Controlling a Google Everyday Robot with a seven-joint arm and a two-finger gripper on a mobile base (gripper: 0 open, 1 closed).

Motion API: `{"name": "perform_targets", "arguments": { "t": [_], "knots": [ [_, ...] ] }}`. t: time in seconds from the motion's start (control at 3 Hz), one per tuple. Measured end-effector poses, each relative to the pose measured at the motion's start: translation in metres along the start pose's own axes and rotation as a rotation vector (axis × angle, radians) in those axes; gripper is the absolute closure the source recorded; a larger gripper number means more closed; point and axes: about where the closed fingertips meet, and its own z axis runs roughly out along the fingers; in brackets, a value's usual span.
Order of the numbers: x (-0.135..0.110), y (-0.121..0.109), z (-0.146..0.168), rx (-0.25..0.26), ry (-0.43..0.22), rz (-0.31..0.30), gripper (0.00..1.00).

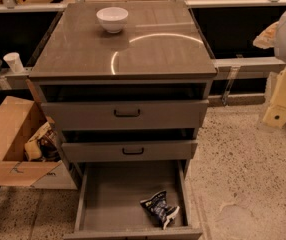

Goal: Pick blue chip bag from bottom drawer and place on counter

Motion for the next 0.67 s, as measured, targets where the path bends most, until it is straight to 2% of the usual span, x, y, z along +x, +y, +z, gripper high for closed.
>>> {"name": "perform_targets", "arguments": {
  "t": [0.33, 0.67],
  "knots": [
    [0.0, 0.0, 0.0, 0.0, 0.0, 0.0, 0.0],
    [-0.003, 0.006, 0.03, -0.057, -0.021, -0.018, 0.0]
  ]
}}
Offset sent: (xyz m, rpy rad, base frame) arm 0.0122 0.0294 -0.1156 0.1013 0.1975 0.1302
